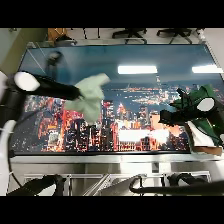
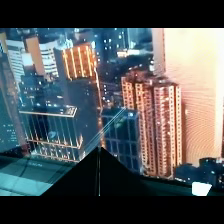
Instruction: Fold the shirts.
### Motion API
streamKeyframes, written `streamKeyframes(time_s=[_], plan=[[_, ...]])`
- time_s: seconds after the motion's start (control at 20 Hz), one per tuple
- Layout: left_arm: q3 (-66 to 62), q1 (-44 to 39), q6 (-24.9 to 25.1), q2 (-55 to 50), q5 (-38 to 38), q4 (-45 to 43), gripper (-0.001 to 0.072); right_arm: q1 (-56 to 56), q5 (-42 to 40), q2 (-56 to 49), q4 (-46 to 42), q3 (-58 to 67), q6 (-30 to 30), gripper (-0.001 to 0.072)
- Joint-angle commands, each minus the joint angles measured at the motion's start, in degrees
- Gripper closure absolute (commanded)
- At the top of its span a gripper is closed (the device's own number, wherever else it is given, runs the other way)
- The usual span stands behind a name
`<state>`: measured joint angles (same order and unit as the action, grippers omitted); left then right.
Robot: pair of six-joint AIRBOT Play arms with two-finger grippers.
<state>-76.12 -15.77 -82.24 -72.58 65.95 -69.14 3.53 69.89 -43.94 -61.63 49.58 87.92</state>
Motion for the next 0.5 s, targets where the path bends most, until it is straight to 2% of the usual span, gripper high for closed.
streamKeyframes(time_s=[0.0,0.05,0.1,0.15,0.3,0.35,0.4,0.45], plan=[[5.51,-9.53,-0.31,-5.16,-8.96,3.06,0.0687,-0.07,-0.46,-2.99,2.03,0.0,-0.13,0.0688],[5.01,-10.75,-0.28,-7.08,-9.51,3.28,0.0626,-0.04,-0.5,-3.58,2.19,0.0,-0.48,0.0688],[3.58,-11.54,-0.31,-8.85,-8.44,3.28,0.0236,-0.04,-0.59,-3.69,2.43,0.02,-2.14,0.0688],[1.51,-11.58,-0.35,-10.21,-6.25,3.32,0.0025,-0.04,-0.7,-3.63,2.8,0.15,-3.78,0.0687],[-7.82,-6.97,1.38,-11.69,4.33,3.1,0.0032,-0.07,-0.96,-3.63,8.22,1.7,-8.44,0.0679],[-10.16,-3.72,1.81,-11.15,6.64,2.62,0.0037,-0.07,-1.62,-3.74,11.52,1.7,-11.04,0.0603],[-11.13,-0.07,1.84,-10.43,7.56,2.62,0.0037,-0.11,-2.03,-4.17,14.67,1.68,-13.57,0.0335],[-11.04,4.31,1.81,-9.73,7.93,2.78,0.0037,-0.13,-2.14,-4.9,17.99,1.68,-16.09,0.0204]])
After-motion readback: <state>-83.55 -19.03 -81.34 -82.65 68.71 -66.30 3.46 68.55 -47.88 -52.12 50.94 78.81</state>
